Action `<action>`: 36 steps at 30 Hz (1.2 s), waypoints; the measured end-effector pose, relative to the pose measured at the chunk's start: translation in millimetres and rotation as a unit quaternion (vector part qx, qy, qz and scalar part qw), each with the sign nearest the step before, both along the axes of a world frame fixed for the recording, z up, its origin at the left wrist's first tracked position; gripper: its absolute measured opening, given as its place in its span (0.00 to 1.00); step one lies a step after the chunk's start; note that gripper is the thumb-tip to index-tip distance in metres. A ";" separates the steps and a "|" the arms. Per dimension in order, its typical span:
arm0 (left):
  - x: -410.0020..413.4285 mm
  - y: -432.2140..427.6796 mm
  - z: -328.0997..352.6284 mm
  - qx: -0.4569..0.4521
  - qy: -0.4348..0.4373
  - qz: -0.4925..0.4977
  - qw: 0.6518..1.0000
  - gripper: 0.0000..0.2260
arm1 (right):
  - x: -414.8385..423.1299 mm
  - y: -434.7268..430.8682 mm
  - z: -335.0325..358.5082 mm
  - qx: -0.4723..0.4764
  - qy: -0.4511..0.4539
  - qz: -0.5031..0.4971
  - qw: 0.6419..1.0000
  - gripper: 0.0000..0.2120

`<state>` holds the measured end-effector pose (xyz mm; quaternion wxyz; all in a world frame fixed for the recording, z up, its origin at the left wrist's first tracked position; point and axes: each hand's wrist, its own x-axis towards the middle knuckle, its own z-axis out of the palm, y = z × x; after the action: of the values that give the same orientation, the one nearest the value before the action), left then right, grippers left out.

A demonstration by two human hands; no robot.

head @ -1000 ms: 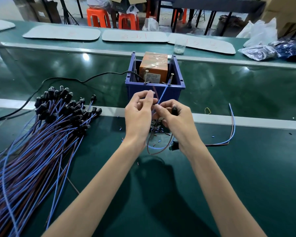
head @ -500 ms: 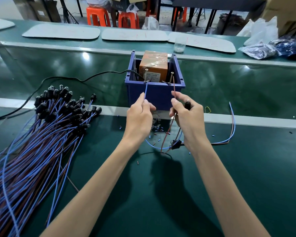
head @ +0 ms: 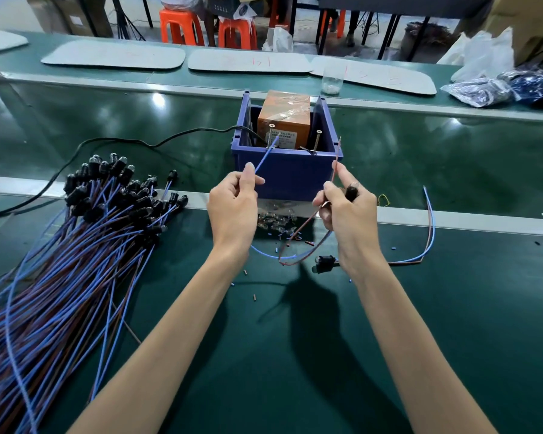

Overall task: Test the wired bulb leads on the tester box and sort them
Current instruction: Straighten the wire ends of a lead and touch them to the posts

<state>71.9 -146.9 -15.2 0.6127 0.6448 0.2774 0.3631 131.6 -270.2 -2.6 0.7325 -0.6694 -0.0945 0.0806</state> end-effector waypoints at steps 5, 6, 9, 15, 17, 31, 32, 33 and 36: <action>4.4 -0.5 -2.5 -0.046 0.003 0.022 0.999 0.13 | 3.5 0.7 -3.6 -0.029 -0.014 -0.022 0.999 0.20; 4.4 -1.0 -2.4 -0.046 0.000 0.028 0.999 0.13 | 4.4 0.0 -3.4 -0.033 -0.011 -0.023 0.999 0.20; 3.1 -1.4 -2.1 -0.023 -0.016 0.033 0.999 0.14 | 7.6 -2.2 -3.7 -0.043 0.010 -0.024 0.999 0.18; 0.1 1.9 -2.9 0.005 -0.017 0.018 1.000 0.14 | 9.4 -3.6 -3.5 -0.025 -0.001 0.005 1.000 0.21; 0.6 2.3 -3.8 0.001 -0.021 0.011 1.000 0.12 | 9.4 -4.4 -2.9 -0.016 -0.008 0.014 1.000 0.22; 2.5 -1.6 -7.2 -0.037 -0.013 0.033 0.999 0.12 | 13.2 -5.2 -4.3 -0.021 0.016 -0.043 0.999 0.19; 2.7 -2.0 -7.3 -0.039 -0.014 0.033 0.999 0.12 | 13.3 -5.2 -4.1 -0.022 0.019 -0.038 0.999 0.20; 2.7 -2.2 -7.2 -0.040 -0.015 0.033 0.999 0.12 | 13.4 -5.4 -4.0 -0.020 0.021 -0.032 0.999 0.22; 3.1 -3.1 -7.5 -0.044 -0.016 0.034 0.998 0.12 | 12.7 -6.3 -3.9 -0.014 0.015 -0.019 1.000 0.21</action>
<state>75.0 -149.9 -22.6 0.6328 0.6012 0.3047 0.3813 144.2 -276.4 -6.5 0.7257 -0.6801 -0.0695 0.0780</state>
